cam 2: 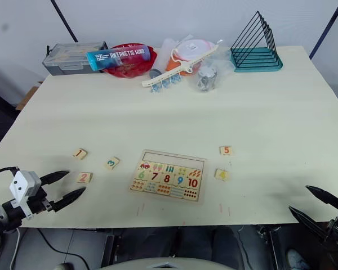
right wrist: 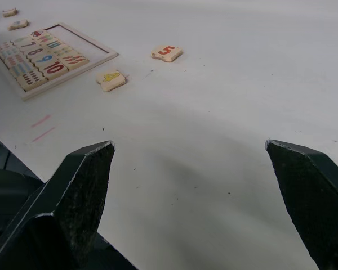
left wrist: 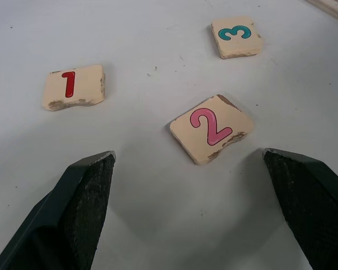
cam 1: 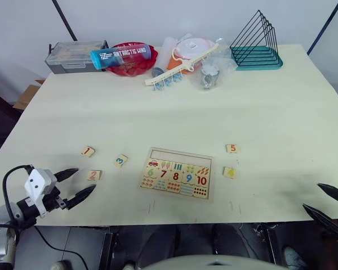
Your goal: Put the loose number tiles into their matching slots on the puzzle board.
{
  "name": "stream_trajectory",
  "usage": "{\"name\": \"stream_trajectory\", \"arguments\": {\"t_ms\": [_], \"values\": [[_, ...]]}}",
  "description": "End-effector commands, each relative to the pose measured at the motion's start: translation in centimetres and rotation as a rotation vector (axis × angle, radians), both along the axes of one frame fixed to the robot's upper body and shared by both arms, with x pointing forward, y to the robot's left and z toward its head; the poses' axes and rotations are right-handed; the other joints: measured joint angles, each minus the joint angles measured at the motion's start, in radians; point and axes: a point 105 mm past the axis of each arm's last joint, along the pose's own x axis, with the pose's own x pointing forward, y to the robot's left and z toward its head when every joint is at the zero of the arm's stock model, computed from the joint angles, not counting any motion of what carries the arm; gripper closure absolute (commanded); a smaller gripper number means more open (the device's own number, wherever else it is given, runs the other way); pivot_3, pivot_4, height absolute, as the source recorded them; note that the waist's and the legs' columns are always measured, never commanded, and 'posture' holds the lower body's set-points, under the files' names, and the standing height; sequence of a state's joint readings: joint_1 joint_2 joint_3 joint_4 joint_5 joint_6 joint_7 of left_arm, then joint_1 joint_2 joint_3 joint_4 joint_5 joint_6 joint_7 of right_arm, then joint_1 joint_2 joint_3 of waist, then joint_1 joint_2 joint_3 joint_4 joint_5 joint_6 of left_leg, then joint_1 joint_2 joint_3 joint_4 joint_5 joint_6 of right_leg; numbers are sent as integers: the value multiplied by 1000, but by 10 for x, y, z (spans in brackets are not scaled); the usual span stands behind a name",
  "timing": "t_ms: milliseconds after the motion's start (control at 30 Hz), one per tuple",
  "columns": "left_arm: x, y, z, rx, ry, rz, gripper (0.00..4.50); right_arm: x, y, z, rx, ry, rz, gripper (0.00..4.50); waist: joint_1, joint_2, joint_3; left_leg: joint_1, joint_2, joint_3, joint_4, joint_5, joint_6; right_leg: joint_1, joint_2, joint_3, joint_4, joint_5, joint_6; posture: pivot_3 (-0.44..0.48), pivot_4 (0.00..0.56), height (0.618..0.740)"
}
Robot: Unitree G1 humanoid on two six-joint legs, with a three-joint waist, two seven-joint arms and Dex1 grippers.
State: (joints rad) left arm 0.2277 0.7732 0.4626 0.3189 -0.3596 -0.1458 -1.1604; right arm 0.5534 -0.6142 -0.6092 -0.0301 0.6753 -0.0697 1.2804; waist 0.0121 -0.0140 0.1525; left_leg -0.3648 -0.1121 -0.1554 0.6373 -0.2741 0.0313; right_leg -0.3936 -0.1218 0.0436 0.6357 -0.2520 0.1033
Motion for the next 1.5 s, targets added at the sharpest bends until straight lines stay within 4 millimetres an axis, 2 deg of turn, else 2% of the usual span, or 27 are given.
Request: {"name": "stream_trajectory", "arguments": {"t_ms": [33,367,567,700,900,1100,1267,1500], "values": [[-3,8,-2,8,7,8,30,4,-3,10,-38,-61,-1,0,0,0,0,0,0,0,0,0,0,0,0,0,0,0,0,0,150,740],[-6,14,-1,-13,-9,17,30,15,8,11,-26,-95,44,0,0,1,-1,1,0,1,0,2,3,0,0,1,2,0,0,0,150,740],[3,17,10,-26,-53,33,30,16,15,13,-7,-109,81,0,0,1,-1,1,0,0,0,2,3,0,1,0,2,0,0,0,150,740],[16,21,21,-55,-90,66,30,18,25,21,8,-136,135,0,1,1,-1,1,0,0,0,2,3,0,1,0,2,0,0,0,150,740],[54,28,48,-115,-181,175,30,22,47,36,42,-177,245,0,3,-1,0,1,0,-1,1,2,3,0,1,0,3,0,0,0,150,740],[81,23,58,-108,-187,199,30,26,65,44,58,-208,344,0,-2,-1,-1,1,0,-1,1,2,3,-1,1,0,4,1,-1,0,150,740],[85,17,48,-48,-123,150,30,30,70,48,60,-227,383,0,-2,-1,-1,1,0,-1,1,2,3,-1,1,0,4,1,-1,0,150,740],[82,18,29,8,-43,130,30,34,69,49,42,-235,414,0,0,-1,-1,1,0,-1,1,2,3,-1,1,-1,4,1,-1,0,150,740]]}}
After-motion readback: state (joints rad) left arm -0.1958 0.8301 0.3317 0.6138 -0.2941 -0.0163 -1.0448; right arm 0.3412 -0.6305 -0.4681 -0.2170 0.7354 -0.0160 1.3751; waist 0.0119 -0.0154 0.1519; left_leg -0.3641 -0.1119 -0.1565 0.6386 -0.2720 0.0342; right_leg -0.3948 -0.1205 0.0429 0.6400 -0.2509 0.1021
